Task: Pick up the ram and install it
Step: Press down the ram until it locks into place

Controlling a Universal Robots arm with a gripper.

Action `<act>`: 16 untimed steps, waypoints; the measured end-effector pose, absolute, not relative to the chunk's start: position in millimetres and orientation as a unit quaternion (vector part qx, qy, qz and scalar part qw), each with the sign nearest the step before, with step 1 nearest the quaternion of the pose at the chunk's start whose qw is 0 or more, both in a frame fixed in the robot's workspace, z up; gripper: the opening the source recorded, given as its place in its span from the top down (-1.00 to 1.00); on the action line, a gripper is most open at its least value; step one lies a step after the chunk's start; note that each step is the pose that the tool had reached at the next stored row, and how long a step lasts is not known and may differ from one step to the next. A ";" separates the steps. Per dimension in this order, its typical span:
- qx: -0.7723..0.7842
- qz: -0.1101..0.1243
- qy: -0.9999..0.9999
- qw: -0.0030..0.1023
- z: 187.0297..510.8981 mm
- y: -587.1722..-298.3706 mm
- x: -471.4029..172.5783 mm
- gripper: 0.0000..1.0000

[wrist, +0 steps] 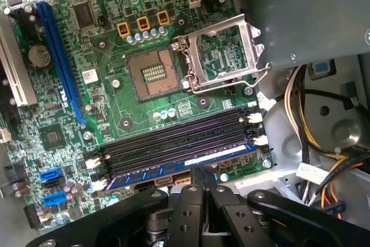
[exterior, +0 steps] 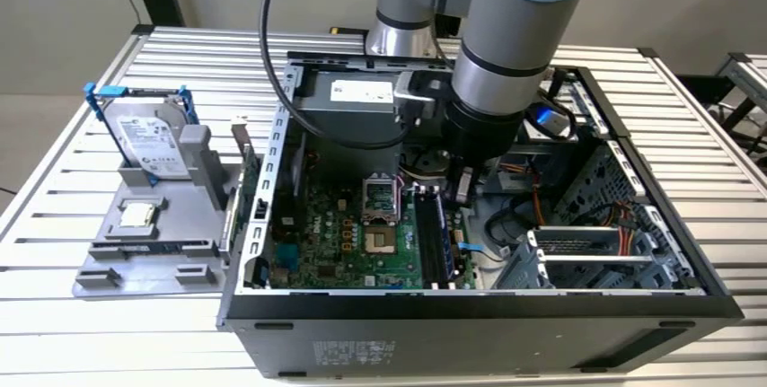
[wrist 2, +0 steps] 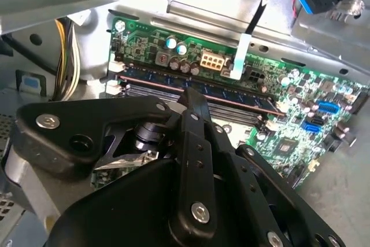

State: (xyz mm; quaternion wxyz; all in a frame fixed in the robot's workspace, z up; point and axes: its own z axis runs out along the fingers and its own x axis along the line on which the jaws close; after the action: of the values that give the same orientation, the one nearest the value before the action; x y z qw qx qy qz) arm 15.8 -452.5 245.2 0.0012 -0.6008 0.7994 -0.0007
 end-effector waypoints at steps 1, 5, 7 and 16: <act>-0.605 -0.001 0.796 0.001 244.9 -452.3 15.8 1.00; -0.622 -0.002 0.783 0.000 243.7 -451.5 15.8 1.00; -0.632 -0.003 0.775 0.000 243.2 -451.2 15.7 1.00; -0.668 -0.006 0.744 -0.003 241.0 -450.0 15.0 1.00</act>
State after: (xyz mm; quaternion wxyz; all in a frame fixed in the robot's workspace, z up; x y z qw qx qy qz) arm 15.0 -450.0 241.0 -0.0028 -0.6676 0.7445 -0.0059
